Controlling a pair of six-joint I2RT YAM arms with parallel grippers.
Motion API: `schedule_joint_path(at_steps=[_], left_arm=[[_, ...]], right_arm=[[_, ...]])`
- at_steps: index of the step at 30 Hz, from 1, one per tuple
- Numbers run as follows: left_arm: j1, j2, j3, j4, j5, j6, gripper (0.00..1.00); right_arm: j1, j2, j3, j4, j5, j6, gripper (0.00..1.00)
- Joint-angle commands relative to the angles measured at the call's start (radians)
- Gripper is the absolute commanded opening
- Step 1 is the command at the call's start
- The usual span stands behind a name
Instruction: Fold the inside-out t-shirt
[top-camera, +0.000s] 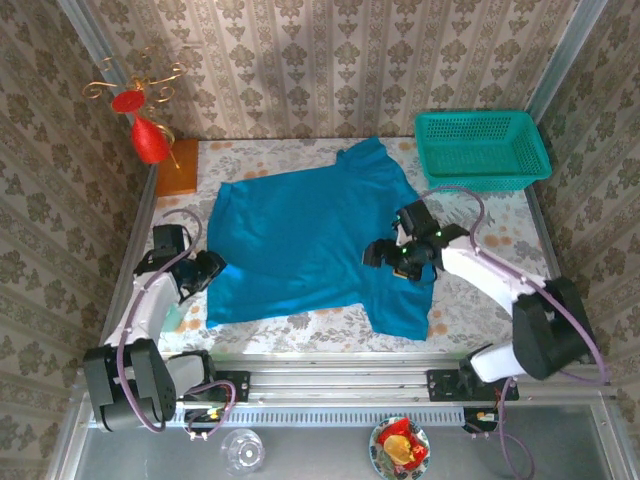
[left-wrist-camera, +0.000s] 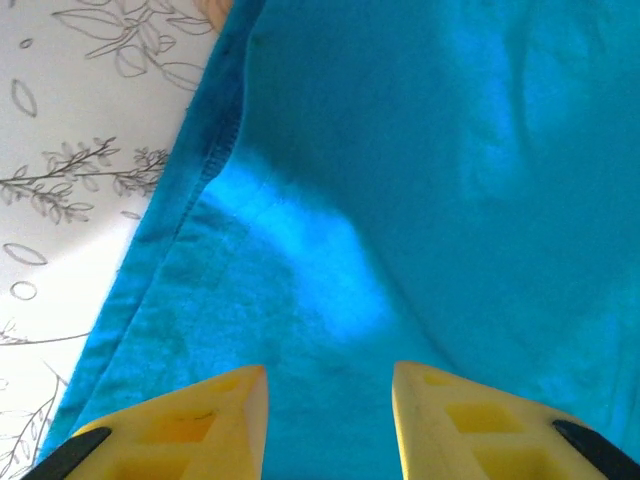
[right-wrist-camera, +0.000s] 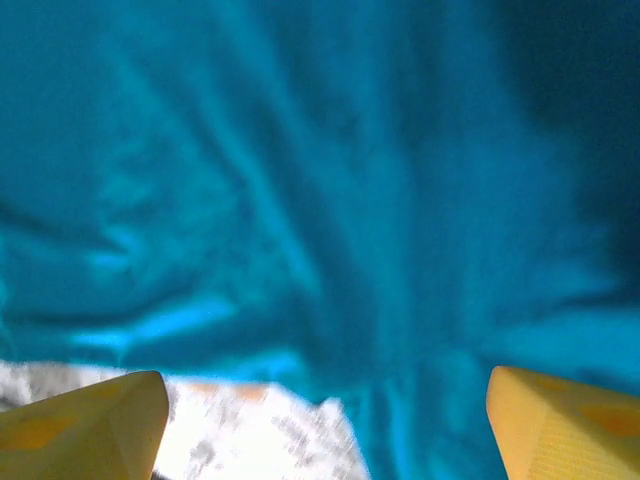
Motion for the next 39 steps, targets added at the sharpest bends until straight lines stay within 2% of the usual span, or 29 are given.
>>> schedule_joint_path(at_steps=[1,8,15,21,25,33,39], left_arm=[[0.008,0.037,0.071,0.039,0.039,0.065,0.39],[0.024,0.144,0.225,0.036,0.052,0.13,0.41],[0.003,0.36,0.473,-0.021,0.008,0.239,0.4],[-0.071,0.582,0.735,-0.127,-0.13,0.364,0.4],[-0.155,0.737,0.906,-0.166,-0.211,0.439,0.4],[-0.302,1.044,1.283,-0.277,-0.419,0.626,0.38],[-0.372,1.196,1.444,-0.314,-0.622,0.734,0.34]], right_arm=[[-0.061,0.106,0.029,0.03,-0.048,-0.074,0.85],[-0.174,0.215,-0.047,0.131,-0.105,-0.027,0.84],[-0.244,0.12,-0.167,0.065,-0.062,0.004,0.83],[-0.265,-0.002,-0.231,-0.025,-0.011,-0.009,0.83],[-0.277,-0.068,-0.259,-0.086,0.029,-0.012,0.83],[-0.277,-0.179,-0.183,-0.13,0.007,-0.004,0.82],[-0.27,-0.176,-0.135,-0.131,-0.019,0.015,0.81]])
